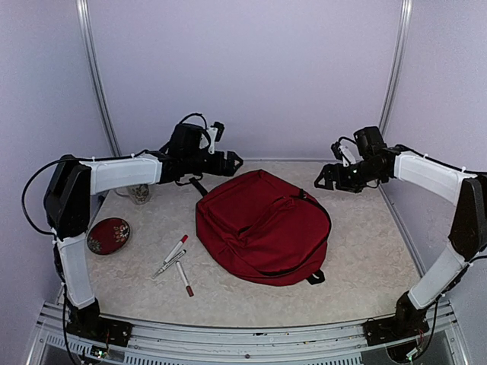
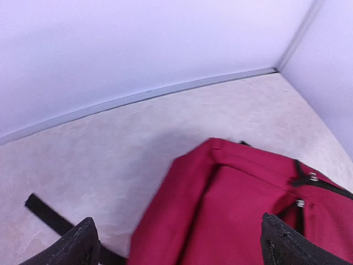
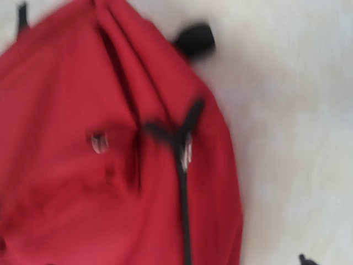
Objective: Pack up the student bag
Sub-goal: Rotate the student bag at the center of the board.
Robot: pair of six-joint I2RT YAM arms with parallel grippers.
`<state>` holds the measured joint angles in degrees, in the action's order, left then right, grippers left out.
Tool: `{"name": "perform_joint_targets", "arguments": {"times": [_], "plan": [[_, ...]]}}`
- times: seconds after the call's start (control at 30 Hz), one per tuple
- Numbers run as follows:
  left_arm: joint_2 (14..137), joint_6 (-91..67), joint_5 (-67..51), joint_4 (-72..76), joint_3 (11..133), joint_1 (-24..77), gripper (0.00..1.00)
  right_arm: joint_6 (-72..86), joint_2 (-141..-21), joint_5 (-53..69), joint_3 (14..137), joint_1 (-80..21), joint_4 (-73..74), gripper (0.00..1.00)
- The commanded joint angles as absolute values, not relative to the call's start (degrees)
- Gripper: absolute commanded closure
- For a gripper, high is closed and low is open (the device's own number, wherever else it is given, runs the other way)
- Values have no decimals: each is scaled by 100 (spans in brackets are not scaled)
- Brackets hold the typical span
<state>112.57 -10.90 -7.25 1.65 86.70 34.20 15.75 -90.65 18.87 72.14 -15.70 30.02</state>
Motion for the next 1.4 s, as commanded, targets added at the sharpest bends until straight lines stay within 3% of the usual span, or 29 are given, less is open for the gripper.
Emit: {"name": "perform_joint_targets", "arguments": {"times": [0.0,0.1,0.17,0.2,0.27,0.3,0.4,0.57,0.6,0.83,0.93,1.13,1.17,1.37], "plan": [[12020,-1131,-354,-647,8946,3212,1,2249,-8731,1240,6249,-2156,3317,6],[12669,-884,-348,-1115,9537,3105,1,2524,-8525,1341,5580,-2382,3208,6],[12954,-908,-308,-1344,9776,3040,3,2728,-8384,1685,5048,-2393,2904,12],[12967,-928,-256,-1326,9730,3033,5,2827,-8320,1786,4865,-2392,2761,19],[12794,-935,-334,-1007,9325,3041,11,2883,-8249,1936,4681,-2374,2543,45],[12643,-963,-416,-832,9046,3047,17,2855,-8256,1932,4676,-2327,2511,59],[12375,-977,-876,-507,8565,3081,52,2453,-8399,1777,4920,-1915,2604,100],[12110,-810,-1481,-89,8146,3425,98,1629,-9025,947,6157,-1042,2899,100],[12111,-766,-1497,-96,8173,3502,100,1488,-9197,870,6536,-932,3007,100],[11797,-799,-1851,57,7948,4417,100,618,-10010,511,8638,-728,3137,100],[11576,-686,-2202,210,7796,5105,100,651,-10313,1115,9173,-729,3026,100],[11151,-275,-3346,1200,7395,6343,100,1259,-10155,2438,8591,-1024,1581,100],[11164,-106,-3400,1183,7450,6528,95,1316,-10156,2538,8493,-1098,1358,100],[11407,56,-3634,997,7919,6822,37,1021,-10496,3191,8597,-1687,934,96]]}}
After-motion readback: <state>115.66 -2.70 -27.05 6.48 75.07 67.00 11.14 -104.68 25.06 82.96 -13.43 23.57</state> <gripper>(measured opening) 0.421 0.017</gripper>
